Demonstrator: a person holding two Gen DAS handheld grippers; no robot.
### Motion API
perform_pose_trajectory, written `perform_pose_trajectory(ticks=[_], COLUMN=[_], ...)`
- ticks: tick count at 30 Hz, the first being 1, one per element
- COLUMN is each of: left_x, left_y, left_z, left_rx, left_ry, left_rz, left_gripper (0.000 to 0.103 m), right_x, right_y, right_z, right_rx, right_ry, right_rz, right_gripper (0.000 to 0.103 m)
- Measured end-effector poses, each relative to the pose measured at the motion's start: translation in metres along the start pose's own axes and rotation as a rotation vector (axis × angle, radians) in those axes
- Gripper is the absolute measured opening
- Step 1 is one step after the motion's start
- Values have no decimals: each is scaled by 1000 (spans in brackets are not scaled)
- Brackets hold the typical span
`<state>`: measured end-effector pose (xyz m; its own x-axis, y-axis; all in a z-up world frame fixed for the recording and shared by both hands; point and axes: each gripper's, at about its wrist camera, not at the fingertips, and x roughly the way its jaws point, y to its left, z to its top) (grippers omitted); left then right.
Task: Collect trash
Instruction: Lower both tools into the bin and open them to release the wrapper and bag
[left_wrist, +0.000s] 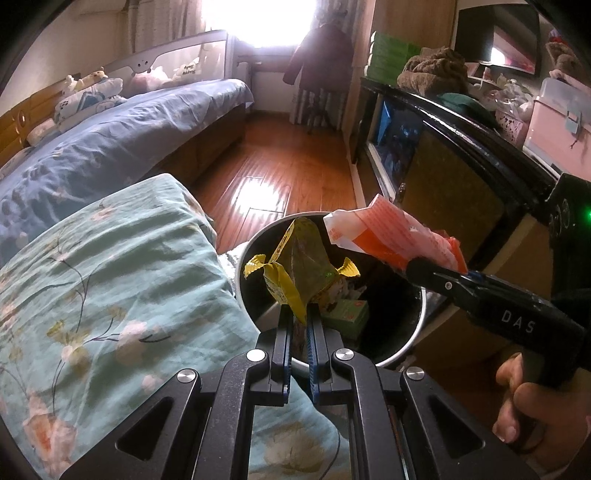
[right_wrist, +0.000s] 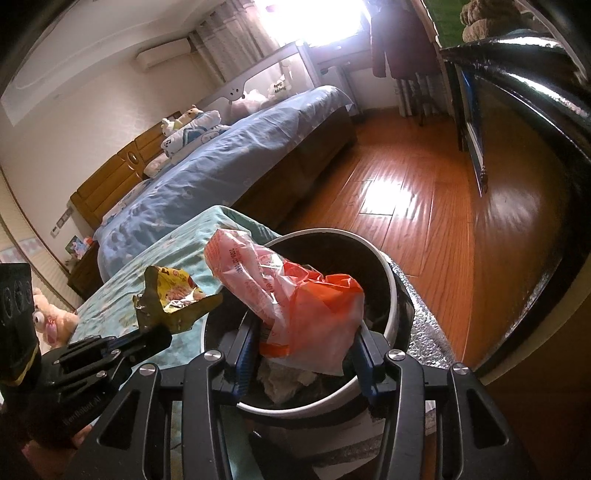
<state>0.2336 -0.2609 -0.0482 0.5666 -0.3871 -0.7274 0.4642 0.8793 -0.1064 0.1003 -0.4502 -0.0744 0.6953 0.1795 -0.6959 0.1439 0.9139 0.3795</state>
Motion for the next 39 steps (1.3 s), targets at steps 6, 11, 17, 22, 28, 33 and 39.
perform_pose_trajectory(ticks=[6, 11, 17, 22, 28, 33, 39], left_x=[6, 10, 14, 14, 17, 20, 23], left_y=[-5, -6, -9, -10, -9, -9, -7], left_z=[4, 5, 7, 8, 9, 10, 11], left_rx=[8, 10, 12, 14, 13, 11, 9], left_ry=[11, 18, 25, 26, 29, 32, 36], left_rz=[5, 6, 10, 11, 12, 11, 15], left_gripper=[6, 6, 6, 6, 6, 6, 6], right_x=[6, 9, 11, 13, 14, 16, 20], right_y=[-5, -7, -5, -6, -6, -7, -7], right_z=[4, 7, 8, 9, 10, 11, 11], right_rx=[6, 8, 4, 4, 2, 1, -8], right_ry=[9, 17, 22, 27, 30, 31, 32], right_rz=[-1, 0, 0, 1, -2, -2, -5], right_gripper=[48, 48, 48, 48, 48, 48, 49])
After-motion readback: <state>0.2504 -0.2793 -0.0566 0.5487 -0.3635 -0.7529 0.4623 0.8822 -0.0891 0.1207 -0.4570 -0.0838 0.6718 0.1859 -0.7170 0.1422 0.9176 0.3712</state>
